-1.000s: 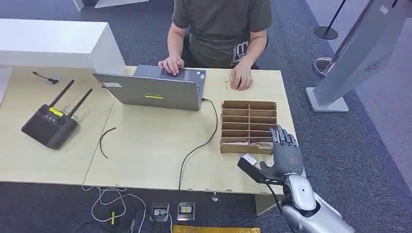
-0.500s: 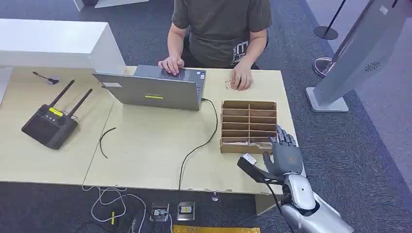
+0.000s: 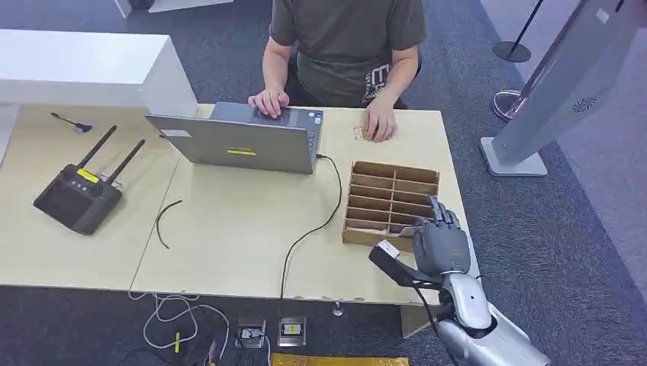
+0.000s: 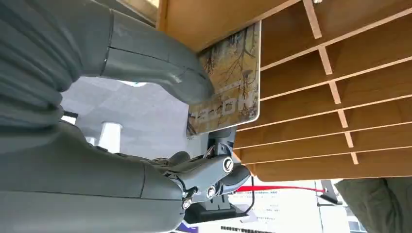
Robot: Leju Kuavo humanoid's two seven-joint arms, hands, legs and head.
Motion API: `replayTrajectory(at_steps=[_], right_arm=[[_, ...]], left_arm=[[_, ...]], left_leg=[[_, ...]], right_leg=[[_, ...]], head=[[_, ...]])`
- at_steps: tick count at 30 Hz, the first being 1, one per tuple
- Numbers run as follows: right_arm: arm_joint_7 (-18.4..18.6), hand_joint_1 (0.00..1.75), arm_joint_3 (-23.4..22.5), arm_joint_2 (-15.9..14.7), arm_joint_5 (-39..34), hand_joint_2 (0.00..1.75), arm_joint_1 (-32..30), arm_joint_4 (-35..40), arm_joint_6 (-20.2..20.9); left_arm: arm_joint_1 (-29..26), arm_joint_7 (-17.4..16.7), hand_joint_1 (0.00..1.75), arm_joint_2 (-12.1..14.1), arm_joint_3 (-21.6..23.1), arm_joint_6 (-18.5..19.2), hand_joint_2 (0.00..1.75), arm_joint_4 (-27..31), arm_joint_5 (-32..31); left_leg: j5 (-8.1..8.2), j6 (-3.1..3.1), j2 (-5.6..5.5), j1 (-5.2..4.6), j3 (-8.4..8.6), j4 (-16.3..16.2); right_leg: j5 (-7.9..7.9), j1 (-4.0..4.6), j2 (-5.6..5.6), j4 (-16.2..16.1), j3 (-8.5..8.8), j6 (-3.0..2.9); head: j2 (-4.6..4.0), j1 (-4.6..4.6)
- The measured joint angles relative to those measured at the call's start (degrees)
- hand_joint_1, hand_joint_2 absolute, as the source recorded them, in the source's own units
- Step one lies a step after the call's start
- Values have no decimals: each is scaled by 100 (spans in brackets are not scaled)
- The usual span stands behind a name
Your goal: Pass the card to the sensor for recognition and then transmit it.
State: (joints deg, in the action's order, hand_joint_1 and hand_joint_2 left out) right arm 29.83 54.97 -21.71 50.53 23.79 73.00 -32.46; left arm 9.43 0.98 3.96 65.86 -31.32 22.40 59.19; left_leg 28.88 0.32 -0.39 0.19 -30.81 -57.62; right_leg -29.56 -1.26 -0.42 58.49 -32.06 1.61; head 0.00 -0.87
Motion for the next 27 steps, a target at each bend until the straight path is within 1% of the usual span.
replayTrajectory(at_steps=[9, 11, 15, 18, 27], right_arm=[[4, 175, 0, 55, -18, 175, 0, -81, -17], [20, 175, 0, 57, 57, 175, 2, -79, -19], [192, 175, -46, 61, 493, 175, 51, -35, -66], [258, 175, -155, 40, 835, 175, 236, 196, -29], [454, 175, -404, -120, 1451, 175, 913, 1066, 369]], left_arm=[[7, 0, 0, 0, 0, -5, 0, 0, -41], [12, -7, 0, -2, 0, 0, 0, 0, -57], [14, -11, 0, -2, 0, 11, 0, 0, -120], [20, -11, 0, -7, 0, 13, 0, 0, -218], [65, -100, 0, -20, 0, 46, 0, 0, -439]], left_leg=[[0, 0, 1, 0, 1, 0], [0, 0, 0, 0, 1, 0], [-1, -1, 0, 0, 0, -1], [-2, -2, 11, 0, 1, -1], [-5, -5, 20, 0, 4, -1]], right_leg=[[0, 0, 0, 0, 0, 0], [0, 0, 0, 0, 1, 0], [1, 0, 1, 1, 0, 0], [3, 0, 14, 2, -2, -2], [5, 0, 20, 2, -4, -4]], head=[[0, 0], [0, 0], [0, 0], [0, 0], [0, -2]])
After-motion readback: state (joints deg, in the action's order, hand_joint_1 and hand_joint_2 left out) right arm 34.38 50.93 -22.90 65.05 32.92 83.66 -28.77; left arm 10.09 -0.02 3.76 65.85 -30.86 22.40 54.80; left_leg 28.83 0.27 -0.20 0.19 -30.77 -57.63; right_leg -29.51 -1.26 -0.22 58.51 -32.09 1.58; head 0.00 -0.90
